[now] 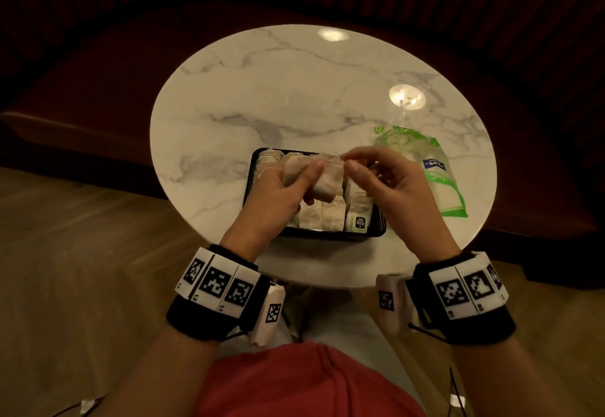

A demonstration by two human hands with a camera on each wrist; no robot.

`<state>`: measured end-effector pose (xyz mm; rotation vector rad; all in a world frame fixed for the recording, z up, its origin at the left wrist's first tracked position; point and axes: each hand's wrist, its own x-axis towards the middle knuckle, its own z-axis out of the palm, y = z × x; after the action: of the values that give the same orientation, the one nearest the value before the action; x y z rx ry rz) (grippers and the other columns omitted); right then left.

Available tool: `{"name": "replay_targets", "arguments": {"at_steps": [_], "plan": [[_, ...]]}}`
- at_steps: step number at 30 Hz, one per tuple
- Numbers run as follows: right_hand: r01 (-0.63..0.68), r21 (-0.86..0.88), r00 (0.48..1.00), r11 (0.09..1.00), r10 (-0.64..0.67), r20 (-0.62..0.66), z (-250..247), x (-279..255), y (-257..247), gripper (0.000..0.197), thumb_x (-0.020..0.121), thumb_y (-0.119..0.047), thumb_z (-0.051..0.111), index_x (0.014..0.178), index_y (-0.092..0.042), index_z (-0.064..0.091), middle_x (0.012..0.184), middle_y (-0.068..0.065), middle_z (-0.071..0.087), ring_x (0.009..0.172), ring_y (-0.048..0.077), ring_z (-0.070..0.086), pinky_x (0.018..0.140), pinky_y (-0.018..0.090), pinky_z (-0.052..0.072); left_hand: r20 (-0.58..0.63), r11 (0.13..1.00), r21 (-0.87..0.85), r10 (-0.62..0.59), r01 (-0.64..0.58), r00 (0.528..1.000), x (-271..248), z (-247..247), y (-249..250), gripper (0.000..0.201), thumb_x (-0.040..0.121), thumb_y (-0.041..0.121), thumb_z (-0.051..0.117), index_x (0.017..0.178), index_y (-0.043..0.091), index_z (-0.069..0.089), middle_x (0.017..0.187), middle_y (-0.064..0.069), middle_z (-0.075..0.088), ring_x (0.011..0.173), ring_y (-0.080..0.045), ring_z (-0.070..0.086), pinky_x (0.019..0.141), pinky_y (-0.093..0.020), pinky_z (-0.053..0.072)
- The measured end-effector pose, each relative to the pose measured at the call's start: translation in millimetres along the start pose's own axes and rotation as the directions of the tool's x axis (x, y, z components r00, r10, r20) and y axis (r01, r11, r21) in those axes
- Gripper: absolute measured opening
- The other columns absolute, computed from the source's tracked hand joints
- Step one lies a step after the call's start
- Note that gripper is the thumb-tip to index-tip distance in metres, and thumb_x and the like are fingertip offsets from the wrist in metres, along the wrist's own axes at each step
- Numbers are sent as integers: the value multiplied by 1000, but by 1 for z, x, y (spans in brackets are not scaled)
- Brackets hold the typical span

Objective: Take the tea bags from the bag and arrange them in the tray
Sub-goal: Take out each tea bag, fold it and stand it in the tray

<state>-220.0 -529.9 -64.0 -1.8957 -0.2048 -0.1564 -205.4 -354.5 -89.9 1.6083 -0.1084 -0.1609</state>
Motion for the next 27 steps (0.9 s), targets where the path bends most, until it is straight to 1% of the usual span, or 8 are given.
{"name": "replay_targets", "arguments": {"at_steps": [3, 6, 8, 14, 20, 24, 25, 27], "plan": [[-55, -63, 996, 997, 59, 63, -5, 7, 2, 25, 89, -24, 68, 114, -20, 66, 92, -5, 63, 72, 2, 57, 68, 20, 50, 56, 998, 26, 62, -63, 997, -1, 3, 0, 18, 96, 31, 59, 83, 27, 70, 70, 12, 66, 65, -5, 59, 59, -17, 44], [-84, -92, 989, 992, 94, 110, -9, 8, 8, 13, 89, -18, 69, 102, -20, 71, 89, -2, 72, 81, 18, 66, 74, 31, 53, 96, 999, 23, 34, -36, 995, -2, 6, -3, 19, 97, 28, 57, 83, 24, 69, 67, 10, 62, 62, -3, 55, 55, -14, 42], [-92, -131, 992, 987, 102, 73, -14, 7, 14, 9, 88, -18, 70, 95, -22, 73, 82, -7, 72, 81, 21, 65, 73, 32, 52, 90, 998, 52, -30, 25, 995, 0, 5, -9, 22, 99, 31, 53, 87, 22, 69, 74, 4, 64, 63, -6, 56, 53, -18, 42], [-105, -351, 982, 931, 154, 113, -34, -3, 41, 8, 93, -21, 63, 98, -15, 67, 79, -2, 69, 56, 7, 58, 61, 25, 49, 54, 974, -40, -222, 225, 973, 6, 2, -24, 29, 102, 28, 48, 97, 9, 69, 79, -1, 65, 52, -3, 53, 43, -16, 37], [-171, -458, 933, 873, 293, 211, -34, -4, 56, 10, 96, -19, 59, 88, -24, 58, 53, -9, 54, 37, 6, 44, 44, 16, 36, 68, 952, -83, -290, 295, 955, 7, 3, -28, 29, 102, 30, 48, 99, 8, 68, 78, 0, 65, 51, -3, 52, 42, -16, 36], [-127, -574, 931, 809, 296, 212, -27, 1, 67, 8, 95, -20, 62, 88, -23, 60, 67, -10, 58, 45, 2, 52, 51, 22, 43, 73, 943, -82, -318, 323, 945, 6, 4, -34, 29, 102, 31, 47, 94, 12, 67, 78, -1, 65, 51, -4, 51, 42, -15, 35], [-107, -606, 938, 788, 282, 202, -26, 1, 69, 0, 93, -21, 64, 93, -21, 64, 72, -9, 61, 54, 1, 55, 57, 23, 44, 72, 943, -76, -320, 325, 945, 6, 4, -34, 30, 102, 31, 46, 92, 13, 68, 78, -1, 66, 51, -4, 51, 42, -15, 35], [-91, -659, 942, 747, 280, 187, -25, 1, 72, 18, 87, -22, 71, 104, -18, 68, 88, -3, 68, 77, 9, 60, 71, 29, 46, 68, 941, -77, -326, 330, 943, 7, 3, -37, 30, 103, 31, 46, 93, 13, 68, 79, -1, 66, 50, -4, 51, 42, -15, 35]]}}
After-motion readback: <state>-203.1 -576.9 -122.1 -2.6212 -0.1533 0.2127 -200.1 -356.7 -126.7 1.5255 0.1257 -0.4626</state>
